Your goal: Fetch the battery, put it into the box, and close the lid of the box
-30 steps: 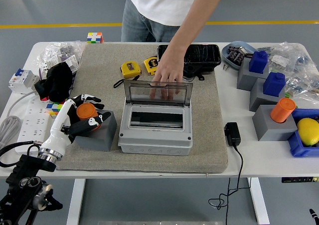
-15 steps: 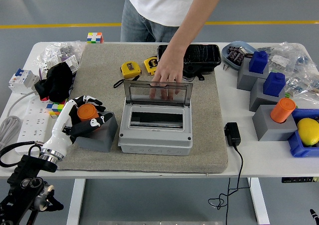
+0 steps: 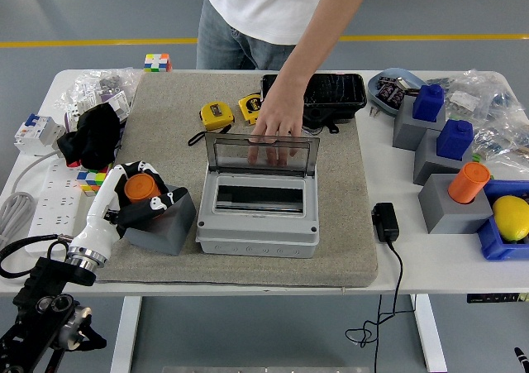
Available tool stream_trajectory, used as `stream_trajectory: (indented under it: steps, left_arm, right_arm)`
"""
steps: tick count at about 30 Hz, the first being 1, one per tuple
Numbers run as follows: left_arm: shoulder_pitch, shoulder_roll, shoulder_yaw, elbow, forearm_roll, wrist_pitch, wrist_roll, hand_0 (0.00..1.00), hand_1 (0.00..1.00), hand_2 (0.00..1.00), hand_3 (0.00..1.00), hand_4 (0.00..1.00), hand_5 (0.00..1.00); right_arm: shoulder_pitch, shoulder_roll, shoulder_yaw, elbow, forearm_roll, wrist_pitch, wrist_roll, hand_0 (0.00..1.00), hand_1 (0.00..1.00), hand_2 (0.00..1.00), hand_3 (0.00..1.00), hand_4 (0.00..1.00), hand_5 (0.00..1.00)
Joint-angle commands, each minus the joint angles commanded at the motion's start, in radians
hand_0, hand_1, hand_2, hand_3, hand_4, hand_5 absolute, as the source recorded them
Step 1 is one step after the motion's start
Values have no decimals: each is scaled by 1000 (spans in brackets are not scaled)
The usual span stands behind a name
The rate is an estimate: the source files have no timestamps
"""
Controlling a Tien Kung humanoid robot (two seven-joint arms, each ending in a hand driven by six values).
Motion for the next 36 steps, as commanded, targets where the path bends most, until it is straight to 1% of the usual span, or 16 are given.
stream_trajectory:
  steps: [2, 3, 8, 9, 14, 15, 24, 36]
  left_arm:
    - [0, 1, 1, -2, 14, 5, 4, 175, 172, 218, 218, 998, 140]
    - [-1, 1, 2, -3, 19, 9, 5, 136, 95, 141, 150, 998, 58]
    - [-3, 2, 5, -10, 49, 33, 8, 136, 95, 141, 150, 998, 58]
    - [-4, 3, 7, -11, 54, 39, 9, 105, 59, 106, 113, 998, 2]
    - [-5, 2, 12, -15, 64, 61, 7, 105, 59, 106, 113, 998, 2]
    - [-5, 2, 12, -15, 64, 64, 6, 98, 44, 88, 108, 998, 2]
    - [-9, 5, 14, -22, 61, 80, 1, 92, 37, 82, 104, 998, 2]
    - [-38, 10, 18, -56, 60, 108, -1, 91, 33, 81, 102, 998, 2]
  right_arm:
    - [0, 0, 1, 0, -1, 0, 0, 837, 842, 808, 837, 998, 998]
    - [0, 1, 2, 0, -1, 0, 0, 837, 842, 808, 837, 998, 998]
    - [2, 0, 1, 0, 1, 0, 0, 837, 842, 808, 837, 998, 998]
    - [2, 1, 2, 0, 0, -1, 0, 837, 842, 808, 837, 998, 998]
    - [2, 0, 5, 0, -1, 0, 0, 837, 842, 808, 837, 998, 998]
    - [2, 0, 5, 0, -1, 0, 1, 837, 842, 808, 837, 998, 998]
    - [1, -1, 6, 0, 1, 0, 1, 836, 843, 808, 837, 998, 998]
    - [3, 0, 13, 0, -1, 0, 2, 836, 843, 808, 837, 998, 998]
